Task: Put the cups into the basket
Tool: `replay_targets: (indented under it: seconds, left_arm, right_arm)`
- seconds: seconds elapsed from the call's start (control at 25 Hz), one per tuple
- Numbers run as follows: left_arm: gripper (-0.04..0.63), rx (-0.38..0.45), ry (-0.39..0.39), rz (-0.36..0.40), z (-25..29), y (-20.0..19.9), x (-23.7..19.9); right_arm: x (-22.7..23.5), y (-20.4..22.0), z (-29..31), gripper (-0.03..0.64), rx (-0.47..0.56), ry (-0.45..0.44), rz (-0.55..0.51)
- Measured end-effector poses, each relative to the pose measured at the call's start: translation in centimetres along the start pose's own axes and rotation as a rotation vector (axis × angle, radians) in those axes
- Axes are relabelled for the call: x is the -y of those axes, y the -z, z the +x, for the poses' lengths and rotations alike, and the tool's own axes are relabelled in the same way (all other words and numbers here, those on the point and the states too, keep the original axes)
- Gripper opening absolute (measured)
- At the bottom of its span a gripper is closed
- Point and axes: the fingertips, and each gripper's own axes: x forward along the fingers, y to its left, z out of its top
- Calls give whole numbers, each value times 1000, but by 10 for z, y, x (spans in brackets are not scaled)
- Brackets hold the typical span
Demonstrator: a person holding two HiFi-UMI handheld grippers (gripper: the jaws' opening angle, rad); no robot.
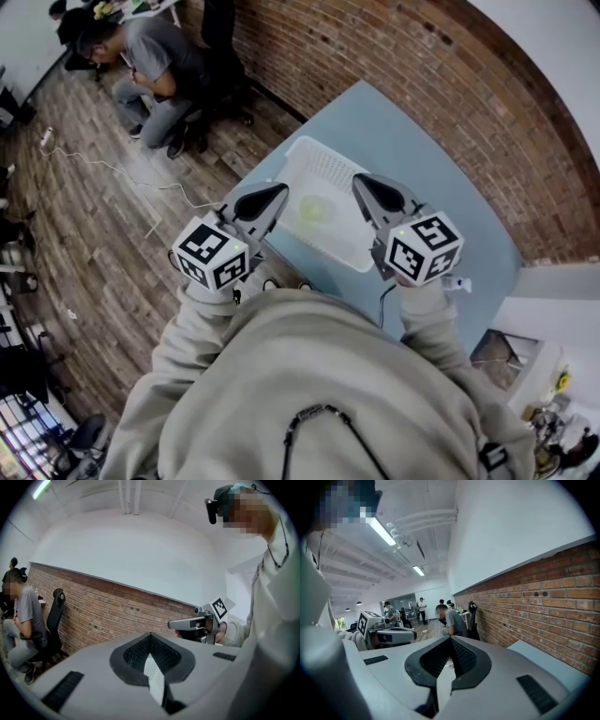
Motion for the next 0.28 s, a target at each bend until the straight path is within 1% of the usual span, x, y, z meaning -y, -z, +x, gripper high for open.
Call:
replay_targets:
  seconds: [0.28]
  left_arm:
    - [-3, -8, -3, -1, 2, 1, -4]
  right_arm:
    - [3, 3, 4, 11, -10, 6, -18]
